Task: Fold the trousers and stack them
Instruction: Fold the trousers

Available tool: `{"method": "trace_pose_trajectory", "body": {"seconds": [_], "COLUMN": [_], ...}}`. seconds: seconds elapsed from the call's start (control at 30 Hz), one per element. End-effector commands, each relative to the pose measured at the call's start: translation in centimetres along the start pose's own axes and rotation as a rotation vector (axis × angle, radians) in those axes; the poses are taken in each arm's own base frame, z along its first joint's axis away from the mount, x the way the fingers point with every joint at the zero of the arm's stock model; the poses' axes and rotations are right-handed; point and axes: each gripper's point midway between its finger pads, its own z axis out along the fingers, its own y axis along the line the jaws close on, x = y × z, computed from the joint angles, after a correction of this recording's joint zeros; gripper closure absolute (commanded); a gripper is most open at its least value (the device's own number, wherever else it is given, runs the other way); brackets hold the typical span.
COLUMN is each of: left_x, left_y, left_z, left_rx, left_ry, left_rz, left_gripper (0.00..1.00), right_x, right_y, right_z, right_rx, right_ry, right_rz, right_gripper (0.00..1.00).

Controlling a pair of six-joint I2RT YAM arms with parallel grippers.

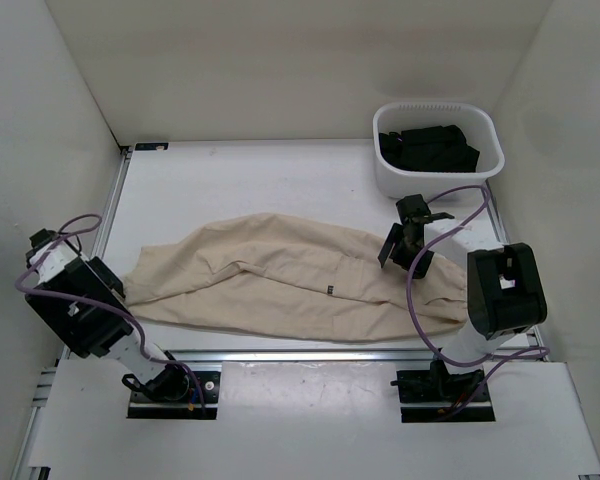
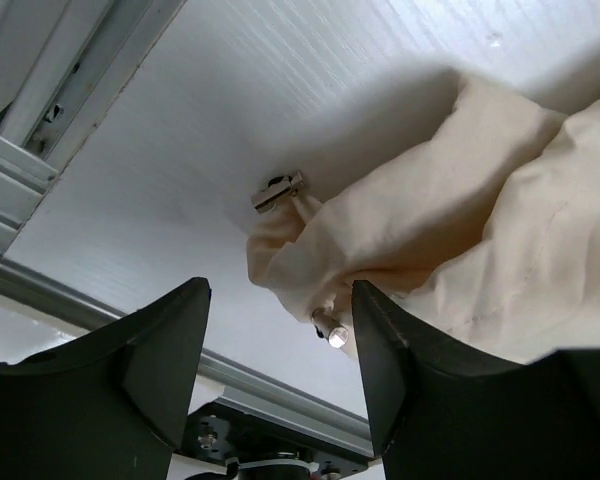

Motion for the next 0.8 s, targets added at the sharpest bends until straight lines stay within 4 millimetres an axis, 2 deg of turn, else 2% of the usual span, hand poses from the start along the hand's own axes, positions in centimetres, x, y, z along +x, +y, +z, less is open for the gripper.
{"method": "trace_pose_trajectory", "body": {"seconds": [0.0, 0.07, 0.17, 0.33, 0.37, 0.43, 0.47, 0.5, 0.57, 0.6, 0.63, 0.67, 0.7, 0.73, 0.77], "left_x": [0.0, 0.8, 0.6, 0.9, 1.3, 1.9, 1.6, 1.2, -0.8, -2.0, -4.7, -5.3, -6.2, -8.5, -9.1], "left_y": [-0.5, 0.2, 0.7, 0.1, -0.2, -1.4, -1.7, -2.4, -3.2, -4.5, -5.4, -6.3, -8.2, -9.4, -10.3], "left_z": [1.2, 2.4, 3.0, 4.6, 5.2, 5.0, 4.6, 3.9, 1.5, -0.2, -2.7, -4.5, -6.7, -9.7, -11.5], "left_rx": [0.044, 0.021, 0.008, 0.047, 0.064, 0.131, 0.151, 0.19, 0.205, 0.22, 0.226, 0.231, 0.254, 0.266, 0.276], "left_ry": [0.001, 0.027, 0.016, 0.058, 0.085, 0.118, 0.117, 0.11, 0.06, 0.009, -0.078, -0.101, -0.151, -0.237, -0.274], "left_rz": [-0.008, -0.021, -0.031, -0.034, -0.037, -0.043, -0.044, -0.046, -0.019, 0.026, 0.063, 0.09, 0.146, 0.182, 0.21], "left_gripper": [0.3, 0.33, 0.36, 0.36, 0.53, 0.86, 0.86, 0.86, 0.86, 0.86, 0.86, 0.86, 0.86, 0.86, 0.86], "right_x": [1.6, 1.9, 1.7, 1.8, 1.5, 1.7, 1.6, 1.6, 1.6, 1.6, 1.9, 1.9, 2.1, 2.0, 2.0], "right_y": [-1.6, -1.8, -1.8, -2.1, -1.8, -2.0, -2.1, -2.1, -2.1, -2.1, -2.3, -2.3, -2.5, -2.6, -2.6], "right_z": [0.5, 0.7, 0.5, 0.4, 0.3, 0.3, 0.3, 0.3, 0.3, 0.3, 0.4, 0.4, 0.4, 0.4, 0.4], "right_rx": [0.058, 0.063, 0.058, 0.072, 0.066, 0.072, 0.079, 0.079, 0.079, 0.079, 0.086, 0.086, 0.091, 0.101, 0.101], "right_ry": [0.034, 0.041, 0.034, 0.034, 0.027, 0.034, 0.028, 0.028, 0.028, 0.028, 0.037, 0.037, 0.044, 0.036, 0.036], "right_rz": [0.005, 0.004, 0.005, 0.004, 0.005, 0.004, 0.013, 0.013, 0.013, 0.013, 0.011, 0.011, 0.01, 0.01, 0.01], "right_gripper": [0.21, 0.21, 0.21, 0.21, 0.21, 0.21, 0.21, 0.21, 0.21, 0.21, 0.21, 0.21, 0.21, 0.21, 0.21]}}
